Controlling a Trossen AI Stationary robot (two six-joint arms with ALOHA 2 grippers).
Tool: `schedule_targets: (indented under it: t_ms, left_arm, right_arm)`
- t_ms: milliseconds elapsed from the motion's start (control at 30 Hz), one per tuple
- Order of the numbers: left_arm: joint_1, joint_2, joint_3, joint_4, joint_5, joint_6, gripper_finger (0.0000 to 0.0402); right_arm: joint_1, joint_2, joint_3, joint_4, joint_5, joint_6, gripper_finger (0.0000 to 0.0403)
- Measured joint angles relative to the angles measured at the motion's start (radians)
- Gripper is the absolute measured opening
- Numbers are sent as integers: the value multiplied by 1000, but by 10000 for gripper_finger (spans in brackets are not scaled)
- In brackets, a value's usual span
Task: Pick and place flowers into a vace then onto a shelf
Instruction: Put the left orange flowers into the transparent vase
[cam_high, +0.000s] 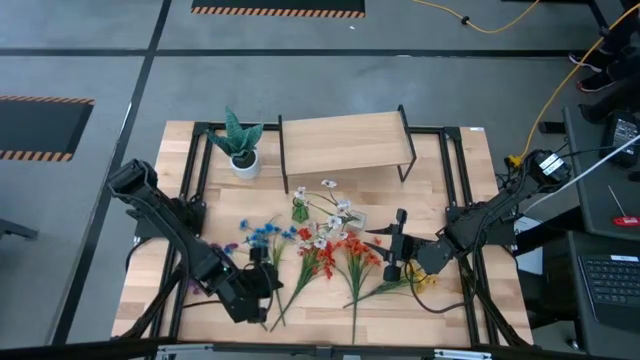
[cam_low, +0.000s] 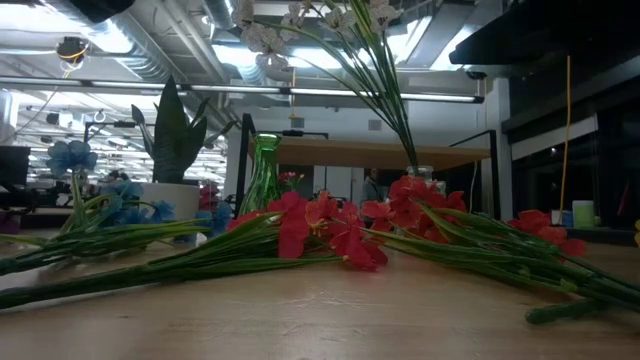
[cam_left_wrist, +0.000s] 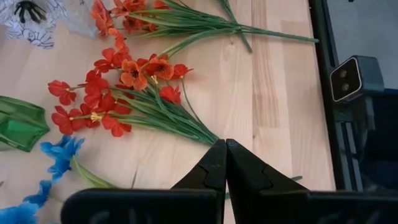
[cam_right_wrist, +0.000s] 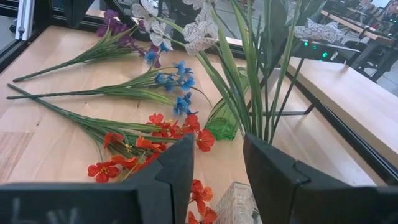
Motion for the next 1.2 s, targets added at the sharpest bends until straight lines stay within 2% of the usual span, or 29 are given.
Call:
schedule_targets:
  t_ms: [333, 533, 967, 1200]
  left_arm:
    - [0, 0, 0, 0, 0, 4, 3]
    - [0, 0, 0, 0, -6, 85, 13]
    - [0, 37, 0, 0, -47, 88, 111]
    - [8, 100, 0, 8, -113, 64, 150]
  right_arm:
    - [0, 0, 0, 0, 0, 0, 142]
    - [0, 0, 0, -1, 0, 0, 142]
    - [0, 0, 0, -6, -1, 0, 142]
    - [0, 0, 0, -6, 0, 0, 142]
